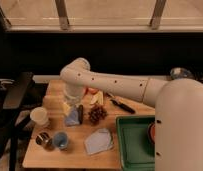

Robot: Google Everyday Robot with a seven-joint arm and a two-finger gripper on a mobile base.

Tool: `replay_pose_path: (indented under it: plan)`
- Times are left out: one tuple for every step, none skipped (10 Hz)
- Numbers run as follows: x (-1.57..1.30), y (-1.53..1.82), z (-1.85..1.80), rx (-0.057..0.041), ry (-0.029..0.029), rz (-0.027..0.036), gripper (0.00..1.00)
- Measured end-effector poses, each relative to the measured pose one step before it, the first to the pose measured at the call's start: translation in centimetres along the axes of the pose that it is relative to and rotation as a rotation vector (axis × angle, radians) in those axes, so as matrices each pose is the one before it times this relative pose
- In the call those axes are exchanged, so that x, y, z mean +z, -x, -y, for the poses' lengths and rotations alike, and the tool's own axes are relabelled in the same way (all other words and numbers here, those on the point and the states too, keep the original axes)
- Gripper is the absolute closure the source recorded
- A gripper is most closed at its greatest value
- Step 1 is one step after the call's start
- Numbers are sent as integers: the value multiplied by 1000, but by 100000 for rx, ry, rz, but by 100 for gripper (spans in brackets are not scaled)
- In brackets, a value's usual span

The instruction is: Place sponge in plastic cup

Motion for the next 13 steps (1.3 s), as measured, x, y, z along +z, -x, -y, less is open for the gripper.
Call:
replay_pose_path:
  plan:
    - [222,-28,-854,-1477,1191,-297,100]
    - [226,-57,-777,-1304,1228,-385,100]
    - [329,-94,-1231,-1915,1408,-821,100]
    - [286,-214,-1170,-1534,1131,-1058,100]
    - [83,-248,-607,-581,415,-525,100]
    - [-144,-292,-768,-789,586,-402,100]
    - [-39,-230,-899,-1206,795,-849,100]
    - [66,-208,-904,-1058,960,-973,100]
    - [62,-246,-927,-1148,1221,-1548,100]
    - [250,-19,-722,-1359,1639,-1593,100]
    - [353,96,-419,-1270,1324,-658,100]
    - [526,8,-297,-783,1161,-809,95]
    - [438,-39,-108,-325,525,-629,90]
